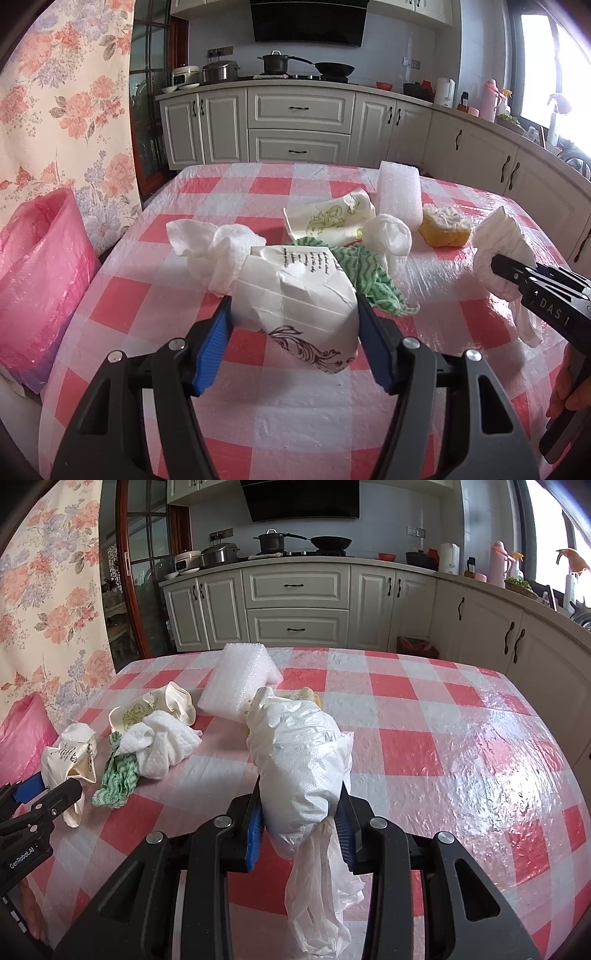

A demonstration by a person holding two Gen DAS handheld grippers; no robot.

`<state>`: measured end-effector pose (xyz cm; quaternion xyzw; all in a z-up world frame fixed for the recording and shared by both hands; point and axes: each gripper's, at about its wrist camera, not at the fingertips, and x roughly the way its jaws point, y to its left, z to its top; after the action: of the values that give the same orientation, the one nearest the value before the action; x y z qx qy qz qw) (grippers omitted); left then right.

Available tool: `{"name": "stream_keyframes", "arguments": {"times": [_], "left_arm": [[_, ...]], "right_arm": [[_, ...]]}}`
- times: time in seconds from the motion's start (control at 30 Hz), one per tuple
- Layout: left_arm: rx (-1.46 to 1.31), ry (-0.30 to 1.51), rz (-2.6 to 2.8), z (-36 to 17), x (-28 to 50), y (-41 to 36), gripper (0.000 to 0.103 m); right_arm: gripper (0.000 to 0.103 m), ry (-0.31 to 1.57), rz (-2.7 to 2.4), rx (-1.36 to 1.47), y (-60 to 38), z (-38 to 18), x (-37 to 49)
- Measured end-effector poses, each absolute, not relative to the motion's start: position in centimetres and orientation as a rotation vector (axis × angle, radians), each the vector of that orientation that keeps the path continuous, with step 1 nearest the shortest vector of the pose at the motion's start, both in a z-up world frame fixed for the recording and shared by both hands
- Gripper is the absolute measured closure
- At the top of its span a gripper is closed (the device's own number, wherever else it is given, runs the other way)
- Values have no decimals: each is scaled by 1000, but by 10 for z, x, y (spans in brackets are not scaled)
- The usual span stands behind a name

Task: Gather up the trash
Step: 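Grasp the white printed paper packet with the left gripper while the right holds the bag, then carry the plastic bag and paper packet over the pink bin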

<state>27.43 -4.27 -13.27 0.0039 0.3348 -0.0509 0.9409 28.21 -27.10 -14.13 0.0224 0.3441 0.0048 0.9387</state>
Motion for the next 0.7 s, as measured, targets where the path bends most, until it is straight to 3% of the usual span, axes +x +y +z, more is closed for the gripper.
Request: {"name": "stream_keyframes", "arguments": {"times": [0.33, 0.7], "left_arm": [[-1, 644, -100, -127, 265, -39, 40], [23, 613, -126, -118, 222, -37, 40]], "right_arm": [[68, 703, 32, 13, -264, -141, 283], [68, 669, 140, -55, -223, -129, 228]]}}
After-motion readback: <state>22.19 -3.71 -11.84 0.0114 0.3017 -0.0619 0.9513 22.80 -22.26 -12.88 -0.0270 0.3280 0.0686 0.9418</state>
